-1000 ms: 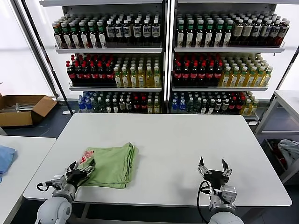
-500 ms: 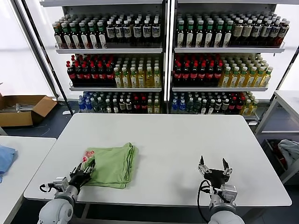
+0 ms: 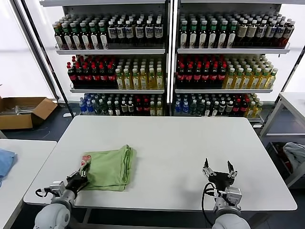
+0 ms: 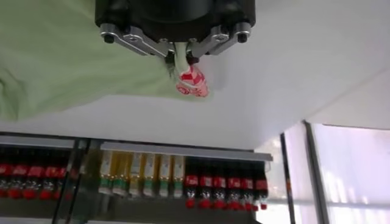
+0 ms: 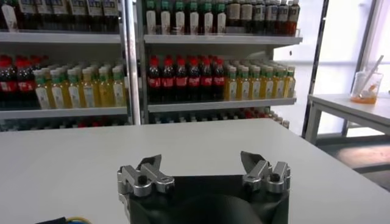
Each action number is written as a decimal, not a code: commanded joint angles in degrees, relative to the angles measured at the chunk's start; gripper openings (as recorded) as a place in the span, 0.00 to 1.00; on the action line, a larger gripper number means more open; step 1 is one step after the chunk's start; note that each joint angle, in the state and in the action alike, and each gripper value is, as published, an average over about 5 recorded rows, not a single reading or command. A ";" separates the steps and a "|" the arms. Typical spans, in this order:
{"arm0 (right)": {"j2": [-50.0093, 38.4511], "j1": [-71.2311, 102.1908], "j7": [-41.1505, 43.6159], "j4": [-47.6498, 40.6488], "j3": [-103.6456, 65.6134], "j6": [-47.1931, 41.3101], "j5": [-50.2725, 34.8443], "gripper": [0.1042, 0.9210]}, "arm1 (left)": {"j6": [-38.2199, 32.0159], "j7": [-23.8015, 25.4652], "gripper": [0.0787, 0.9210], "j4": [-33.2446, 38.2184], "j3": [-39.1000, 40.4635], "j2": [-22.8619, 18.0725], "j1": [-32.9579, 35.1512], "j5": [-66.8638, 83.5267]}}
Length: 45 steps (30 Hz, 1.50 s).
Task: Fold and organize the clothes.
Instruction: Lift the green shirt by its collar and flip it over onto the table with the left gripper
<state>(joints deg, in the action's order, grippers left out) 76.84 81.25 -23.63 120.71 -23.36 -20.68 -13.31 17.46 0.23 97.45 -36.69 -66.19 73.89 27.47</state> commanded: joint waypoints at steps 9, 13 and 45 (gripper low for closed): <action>0.42 -0.60 -0.12 -0.77 0.92 -0.01 -0.08 0.88 | -3.25 1.78 0.06 -6.82 -15.36 25.38 -2.38 2.87; 0.73 -0.02 -0.16 -0.44 0.65 0.01 0.03 0.88 | -3.19 2.72 0.06 -2.65 -10.18 21.48 -2.45 -0.18; 5.19 6.28 -0.18 0.34 -3.33 1.38 4.34 0.88 | 7.56 -14.00 0.06 2.81 37.68 -19.86 -16.96 -1.47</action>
<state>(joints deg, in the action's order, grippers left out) 81.01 87.47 -23.85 121.65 -26.80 -19.17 -9.84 24.22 -12.29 104.80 -7.35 -77.59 61.39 25.03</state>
